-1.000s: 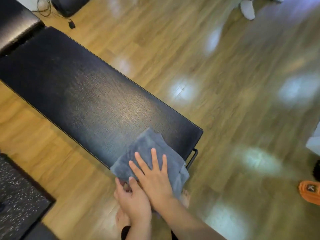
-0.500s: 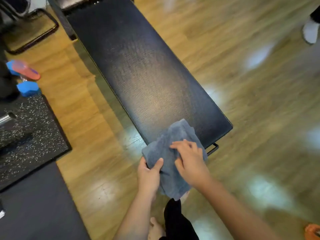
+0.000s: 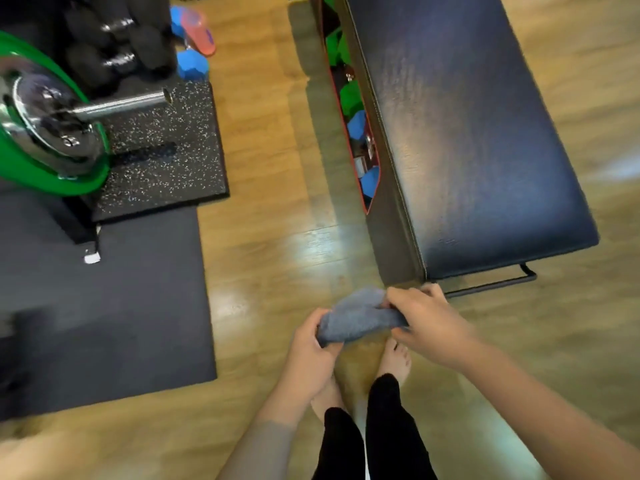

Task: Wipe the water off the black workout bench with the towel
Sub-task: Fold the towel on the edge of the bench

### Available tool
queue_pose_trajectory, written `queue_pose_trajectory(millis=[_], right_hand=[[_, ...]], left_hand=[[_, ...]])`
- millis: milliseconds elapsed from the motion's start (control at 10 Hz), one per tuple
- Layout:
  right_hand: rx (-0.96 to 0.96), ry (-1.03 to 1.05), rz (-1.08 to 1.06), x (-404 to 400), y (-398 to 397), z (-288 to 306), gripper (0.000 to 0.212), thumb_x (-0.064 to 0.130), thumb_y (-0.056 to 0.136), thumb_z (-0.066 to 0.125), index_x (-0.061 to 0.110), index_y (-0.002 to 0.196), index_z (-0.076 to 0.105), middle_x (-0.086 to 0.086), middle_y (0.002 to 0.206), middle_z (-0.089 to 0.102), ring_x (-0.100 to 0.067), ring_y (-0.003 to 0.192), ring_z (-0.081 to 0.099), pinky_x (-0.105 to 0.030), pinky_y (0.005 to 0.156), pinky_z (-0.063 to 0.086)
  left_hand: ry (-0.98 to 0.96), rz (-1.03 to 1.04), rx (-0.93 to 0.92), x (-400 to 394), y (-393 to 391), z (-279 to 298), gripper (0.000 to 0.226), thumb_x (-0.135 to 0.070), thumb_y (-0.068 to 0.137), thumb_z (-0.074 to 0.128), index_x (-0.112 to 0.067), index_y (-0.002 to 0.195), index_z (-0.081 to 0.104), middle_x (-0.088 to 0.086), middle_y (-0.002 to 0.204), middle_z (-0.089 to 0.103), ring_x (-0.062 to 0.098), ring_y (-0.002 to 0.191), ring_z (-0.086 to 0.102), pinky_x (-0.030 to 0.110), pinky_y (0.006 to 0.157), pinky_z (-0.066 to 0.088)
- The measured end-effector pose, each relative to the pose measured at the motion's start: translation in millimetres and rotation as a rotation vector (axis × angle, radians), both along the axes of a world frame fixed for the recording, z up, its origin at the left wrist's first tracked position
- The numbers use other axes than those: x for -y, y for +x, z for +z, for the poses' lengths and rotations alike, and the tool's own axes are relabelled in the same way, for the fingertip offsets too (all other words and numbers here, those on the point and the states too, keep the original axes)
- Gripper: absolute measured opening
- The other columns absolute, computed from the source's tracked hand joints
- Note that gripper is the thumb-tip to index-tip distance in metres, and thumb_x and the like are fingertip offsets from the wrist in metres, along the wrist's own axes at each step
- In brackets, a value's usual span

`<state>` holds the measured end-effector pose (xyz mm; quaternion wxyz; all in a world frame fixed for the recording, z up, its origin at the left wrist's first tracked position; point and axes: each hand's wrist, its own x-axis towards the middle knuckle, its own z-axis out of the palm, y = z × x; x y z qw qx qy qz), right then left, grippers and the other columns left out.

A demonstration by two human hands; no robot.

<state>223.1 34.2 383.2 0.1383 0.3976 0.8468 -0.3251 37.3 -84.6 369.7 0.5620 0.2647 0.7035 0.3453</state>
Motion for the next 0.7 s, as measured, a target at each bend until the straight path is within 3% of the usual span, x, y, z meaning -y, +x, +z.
queue_pose_trajectory(millis=[100, 300, 400, 500, 600, 700], right_hand=[[0.011, 0.043, 0.022, 30, -11, -26, 0.018, 0.025, 0.081, 0.055, 0.028, 0.096, 0.046, 0.006, 0.092, 0.061, -0.021, 0.087, 0.053, -0.038, 0.083, 0.036], [0.066, -0.053, 0.051, 54, -14, -113, 0.009, 0.026, 0.091, 0.049, 0.028, 0.094, 0.04, 0.002, 0.097, 0.061, -0.027, 0.092, 0.058, -0.037, 0.069, 0.032], [0.094, -0.089, 0.058, 44, -18, -175, 0.005, 0.028, 0.094, 0.047, 0.026, 0.096, 0.044, -0.001, 0.104, 0.062, -0.029, 0.095, 0.06, -0.036, 0.067, 0.038], [0.088, -0.145, -0.021, 14, -30, -249, 0.015, 0.027, 0.09, 0.045, 0.036, 0.081, 0.037, -0.001, 0.094, 0.058, -0.031, 0.091, 0.06, -0.041, 0.07, 0.047], [0.067, -0.01, -0.092, -36, -50, -319, 0.012, 0.022, 0.094, 0.047, 0.031, 0.1, 0.053, -0.005, 0.106, 0.059, -0.032, 0.101, 0.057, -0.043, 0.082, 0.047], [0.022, 0.079, -0.217, -79, -72, -351, 0.042, 0.022, 0.098, 0.049, 0.02, 0.14, 0.045, -0.005, 0.138, 0.047, -0.029, 0.124, 0.042, -0.039, 0.102, 0.036]], left_hand=[[-0.051, 0.08, 0.002, 28, -6, -22, 0.019, 0.002, 0.079, 0.064, -0.008, 0.094, 0.059, 0.011, 0.087, 0.066, 0.012, 0.08, 0.058, 0.026, 0.07, 0.045], [-0.186, 0.21, 0.103, 63, 2, -118, 0.035, 0.005, 0.085, 0.062, -0.022, 0.108, 0.06, -0.001, 0.107, 0.071, 0.014, 0.103, 0.067, 0.035, 0.089, 0.055], [-0.188, 0.238, 0.127, 65, 5, -184, 0.036, 0.002, 0.084, 0.065, -0.021, 0.111, 0.06, 0.002, 0.109, 0.071, 0.016, 0.104, 0.067, 0.042, 0.092, 0.054], [-0.203, 0.232, 0.137, 37, 1, -257, 0.032, -0.002, 0.085, 0.066, -0.022, 0.109, 0.058, 0.004, 0.111, 0.07, 0.017, 0.102, 0.067, 0.036, 0.086, 0.055], [-0.141, 0.34, 0.125, -20, -14, -330, 0.032, 0.006, 0.088, 0.057, -0.011, 0.113, 0.048, 0.014, 0.114, 0.062, 0.001, 0.079, 0.067, 0.017, 0.073, 0.051], [-0.165, 0.419, -0.02, -75, -40, -371, 0.049, -0.005, 0.09, 0.058, -0.005, 0.135, 0.038, 0.016, 0.132, 0.05, 0.015, 0.106, 0.061, 0.018, 0.091, 0.045]])
